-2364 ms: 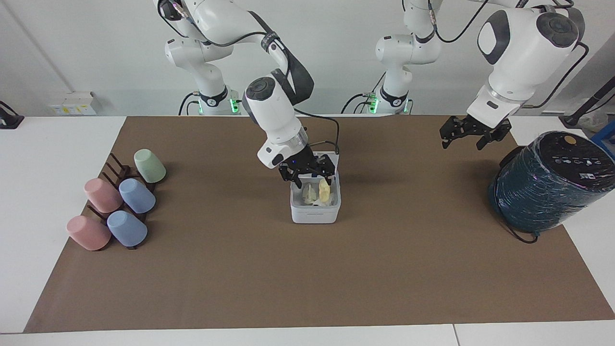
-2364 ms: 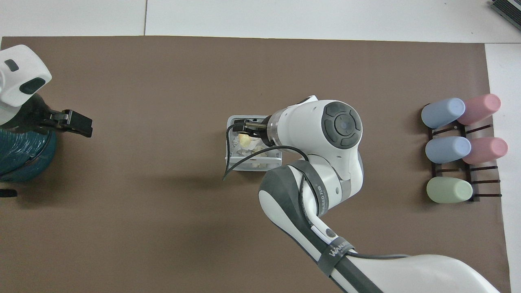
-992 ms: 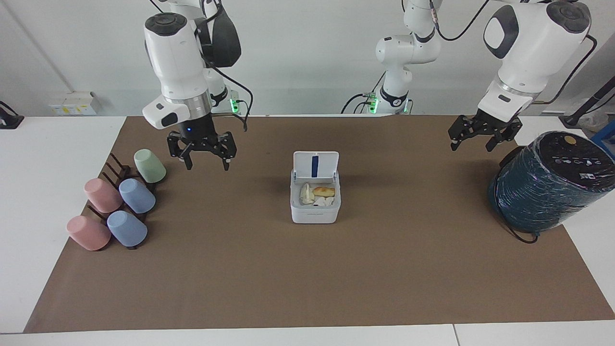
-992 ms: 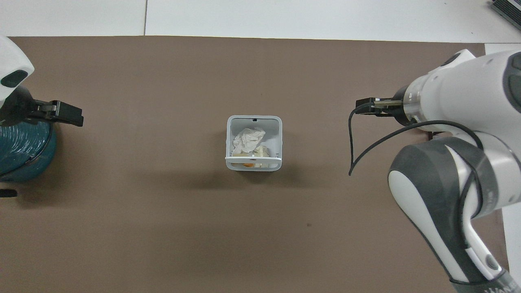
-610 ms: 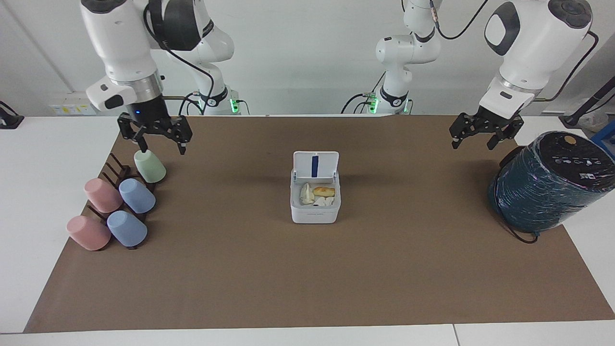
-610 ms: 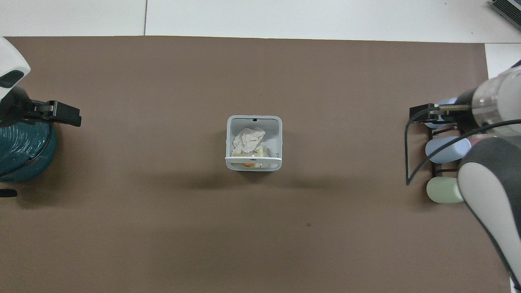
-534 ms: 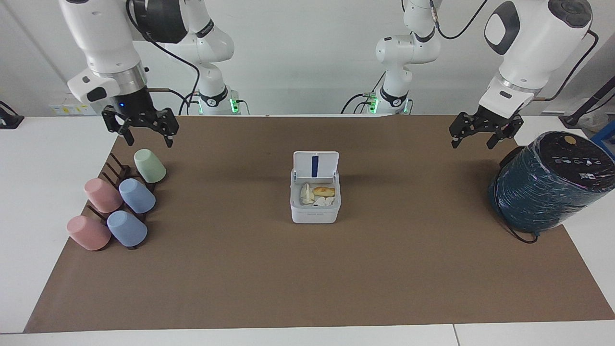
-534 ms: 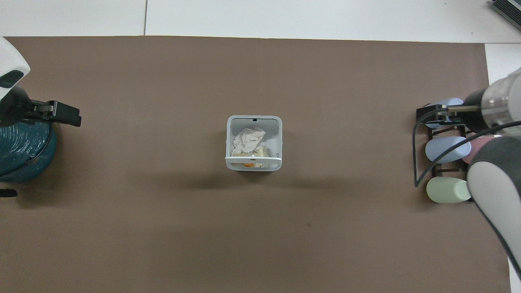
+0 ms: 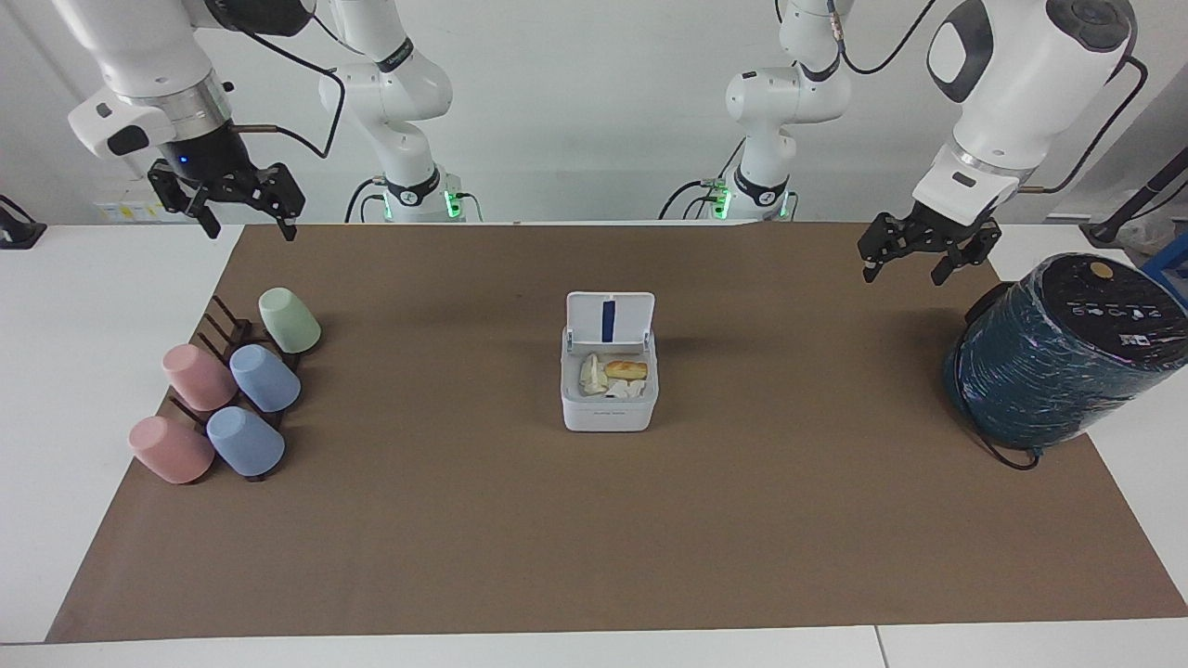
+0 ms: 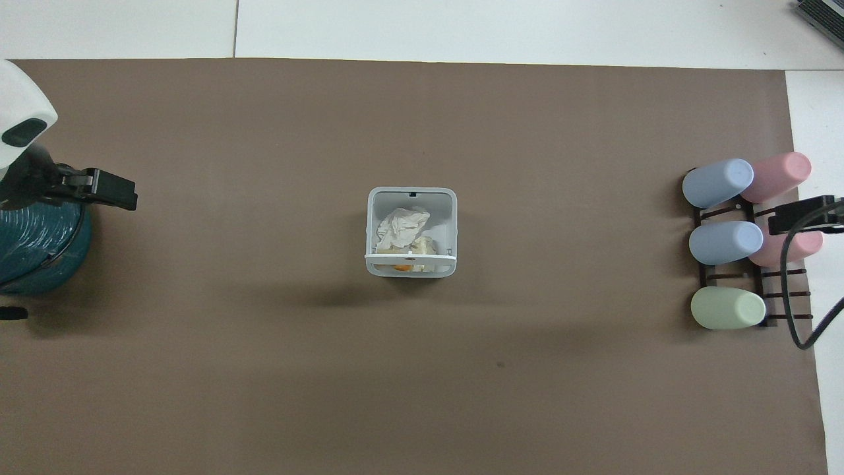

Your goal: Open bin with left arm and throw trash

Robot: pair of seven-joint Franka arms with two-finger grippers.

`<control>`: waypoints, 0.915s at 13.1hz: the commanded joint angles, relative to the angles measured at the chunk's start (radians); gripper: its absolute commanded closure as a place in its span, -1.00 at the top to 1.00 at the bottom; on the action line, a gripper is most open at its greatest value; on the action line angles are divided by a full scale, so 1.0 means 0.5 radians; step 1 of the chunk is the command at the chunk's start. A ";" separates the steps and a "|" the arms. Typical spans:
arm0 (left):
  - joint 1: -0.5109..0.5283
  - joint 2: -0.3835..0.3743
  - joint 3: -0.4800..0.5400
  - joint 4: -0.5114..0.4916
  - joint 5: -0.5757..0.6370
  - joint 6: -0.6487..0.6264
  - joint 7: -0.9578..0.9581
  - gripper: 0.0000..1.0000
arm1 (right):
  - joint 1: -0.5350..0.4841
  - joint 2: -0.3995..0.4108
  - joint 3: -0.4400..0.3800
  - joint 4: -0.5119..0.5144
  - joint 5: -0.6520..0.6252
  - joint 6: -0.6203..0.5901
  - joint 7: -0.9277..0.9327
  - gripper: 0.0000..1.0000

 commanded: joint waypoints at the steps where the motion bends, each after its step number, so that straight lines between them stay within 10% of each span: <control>1: 0.014 -0.052 -0.006 -0.041 0.034 -0.012 0.023 1.00 | -0.001 -0.017 0.010 -0.015 0.045 -0.048 -0.014 1.00; 12: 0.036 -0.049 0.010 -0.028 0.031 0.016 0.029 1.00 | 0.002 -0.026 0.056 -0.055 0.020 -0.008 0.007 1.00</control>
